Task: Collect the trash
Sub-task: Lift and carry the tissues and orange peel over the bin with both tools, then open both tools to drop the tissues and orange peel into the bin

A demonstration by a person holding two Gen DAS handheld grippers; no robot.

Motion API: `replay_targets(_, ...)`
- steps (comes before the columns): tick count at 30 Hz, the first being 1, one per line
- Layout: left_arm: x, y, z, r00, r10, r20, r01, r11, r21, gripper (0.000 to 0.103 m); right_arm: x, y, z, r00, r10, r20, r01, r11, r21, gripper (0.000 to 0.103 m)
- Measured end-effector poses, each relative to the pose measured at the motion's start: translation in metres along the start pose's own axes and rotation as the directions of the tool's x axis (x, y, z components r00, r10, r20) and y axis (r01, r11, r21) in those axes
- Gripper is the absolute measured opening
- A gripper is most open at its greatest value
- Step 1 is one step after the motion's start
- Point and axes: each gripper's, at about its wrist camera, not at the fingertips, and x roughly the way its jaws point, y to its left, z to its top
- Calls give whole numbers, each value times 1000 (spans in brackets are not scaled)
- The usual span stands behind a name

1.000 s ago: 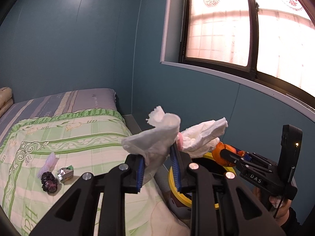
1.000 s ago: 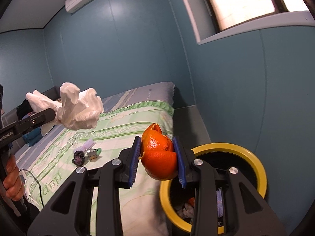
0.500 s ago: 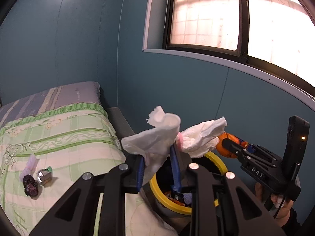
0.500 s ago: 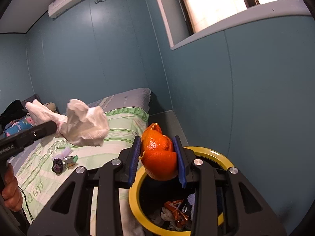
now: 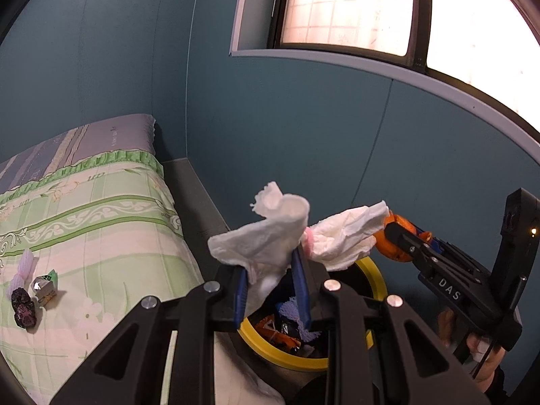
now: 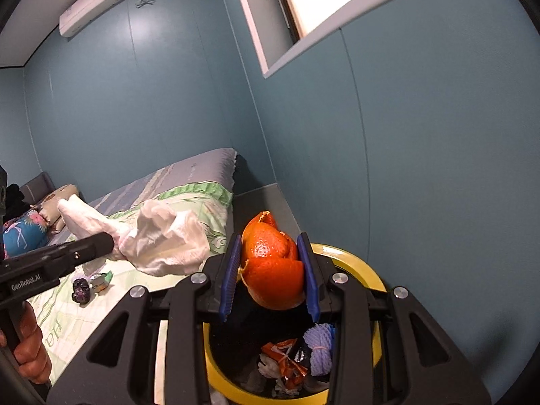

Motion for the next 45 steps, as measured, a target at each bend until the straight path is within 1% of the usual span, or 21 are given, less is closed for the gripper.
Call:
replay_targets(5, 22, -3, -6, 999, 3, -45, -3, 1000, 3, 22, 11, -12, -1, 1000, -11, -23, 12, 999, 35, 32)
replay_targets(12, 51, -5, -16, 995, 8, -100, -7, 1000, 11, 22, 18, -19, -6, 999, -34, -43, 36, 998, 48, 32)
replay_targets(16, 70, -6, -22, 990, 2, -140, 0, 1000, 15, 22, 29, -23, -11, 997, -37, -66, 41, 998, 52, 32)
replay_targets(27, 113, -4, -41, 972, 14, -235, -12, 1000, 10, 22, 60, -30, -24, 989, -26, -145, 38, 996, 77, 33)
replay_targets(35, 140, -5, -50, 960, -2, -279, 4, 1000, 7, 22, 84, -36, -27, 982, -29, -184, 44, 996, 81, 34)
replay_targets(41, 146, -4, -54, 959, -1, -285, 1, 1000, -2, 23, 93, -42, -31, 980, -34, -198, 51, 995, 84, 37)
replay_targets(42, 146, -3, -55, 959, -1, -284, -1, 1000, -5, 23, 94, -43, -31, 979, -34, -200, 52, 995, 85, 38)
replay_targets(43, 146, -3, -55, 958, -1, -286, -1, 1000, -7, 26, 95, -43, -31, 978, -34, -204, 52, 995, 85, 38)
replay_targets(44, 146, -2, -56, 958, -4, -288, 0, 1000, -14, 32, 96, -44, -32, 978, -34, -206, 53, 995, 85, 38)
replay_targets(45, 145, -2, -56, 958, -9, -287, 3, 1000, -20, 35, 96, -45, -32, 978, -38, -205, 58, 994, 90, 41)
